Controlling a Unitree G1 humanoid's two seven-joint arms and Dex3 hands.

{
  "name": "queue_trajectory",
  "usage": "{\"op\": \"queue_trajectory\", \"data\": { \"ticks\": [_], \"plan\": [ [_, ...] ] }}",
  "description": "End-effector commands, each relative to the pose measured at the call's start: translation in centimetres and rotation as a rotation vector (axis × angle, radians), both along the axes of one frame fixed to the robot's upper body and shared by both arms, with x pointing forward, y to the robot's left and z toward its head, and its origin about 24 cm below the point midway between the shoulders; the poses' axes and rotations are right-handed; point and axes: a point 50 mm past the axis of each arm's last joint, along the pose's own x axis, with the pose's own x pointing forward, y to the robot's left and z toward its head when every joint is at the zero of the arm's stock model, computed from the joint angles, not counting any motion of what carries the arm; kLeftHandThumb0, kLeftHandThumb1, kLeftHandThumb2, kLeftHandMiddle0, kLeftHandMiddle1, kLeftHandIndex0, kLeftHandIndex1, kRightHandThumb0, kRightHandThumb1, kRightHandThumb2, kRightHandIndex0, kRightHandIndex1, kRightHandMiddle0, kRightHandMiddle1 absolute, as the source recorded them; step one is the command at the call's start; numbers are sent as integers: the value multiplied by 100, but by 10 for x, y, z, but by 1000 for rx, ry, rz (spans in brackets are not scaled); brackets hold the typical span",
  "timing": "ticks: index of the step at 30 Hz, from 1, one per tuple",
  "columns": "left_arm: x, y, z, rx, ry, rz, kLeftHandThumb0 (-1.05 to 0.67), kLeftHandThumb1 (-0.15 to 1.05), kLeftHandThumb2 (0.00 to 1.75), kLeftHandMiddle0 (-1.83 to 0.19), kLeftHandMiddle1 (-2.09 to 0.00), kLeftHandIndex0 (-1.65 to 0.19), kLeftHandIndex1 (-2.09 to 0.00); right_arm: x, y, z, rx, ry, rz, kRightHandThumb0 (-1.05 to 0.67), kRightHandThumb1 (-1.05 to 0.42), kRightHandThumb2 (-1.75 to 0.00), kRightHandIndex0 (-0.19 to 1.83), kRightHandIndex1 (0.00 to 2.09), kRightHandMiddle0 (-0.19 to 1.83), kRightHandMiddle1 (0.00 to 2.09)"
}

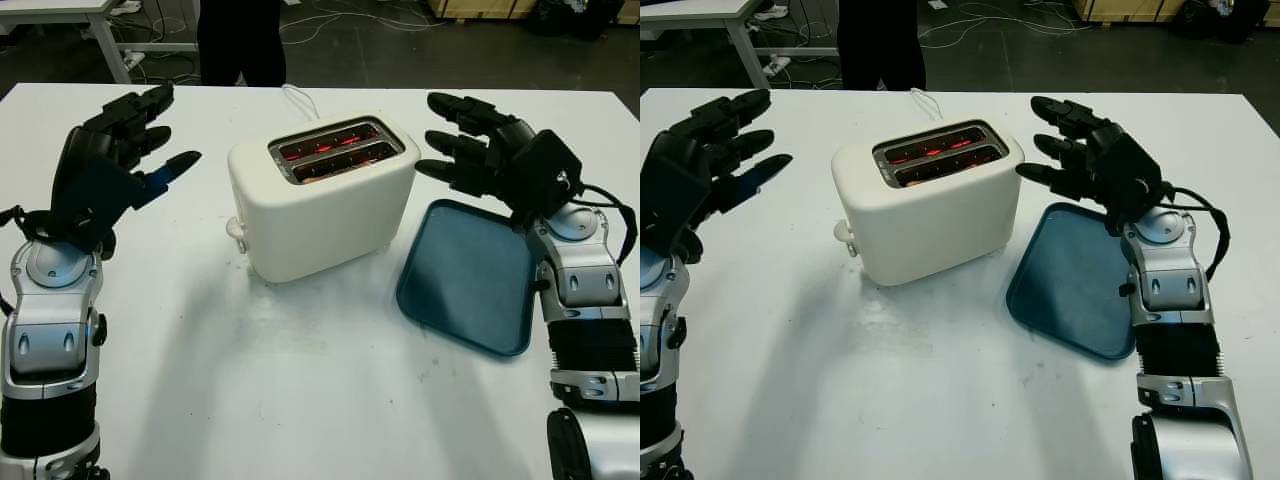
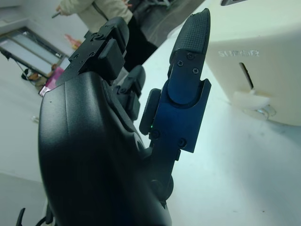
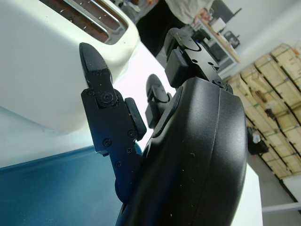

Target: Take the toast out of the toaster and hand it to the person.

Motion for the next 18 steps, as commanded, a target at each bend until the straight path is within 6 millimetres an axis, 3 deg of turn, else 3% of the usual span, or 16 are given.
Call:
{"op": "queue_trajectory", "data": {
  "ticks": [1, 18],
  "plan": [
    [-1, 1, 2, 3, -10, 5, -62, 92, 12, -43, -26, -48, 0, 1, 1, 6, 5, -30, 10, -37, -81, 0, 47, 2, 42, 0],
    [-2, 2, 1, 8, -10, 6, -62, 92, 11, -43, -25, -48, 0, 0, 1, 6, 0, -24, 6, -37, -82, 0, 46, 1, 41, 0]
  ]
}}
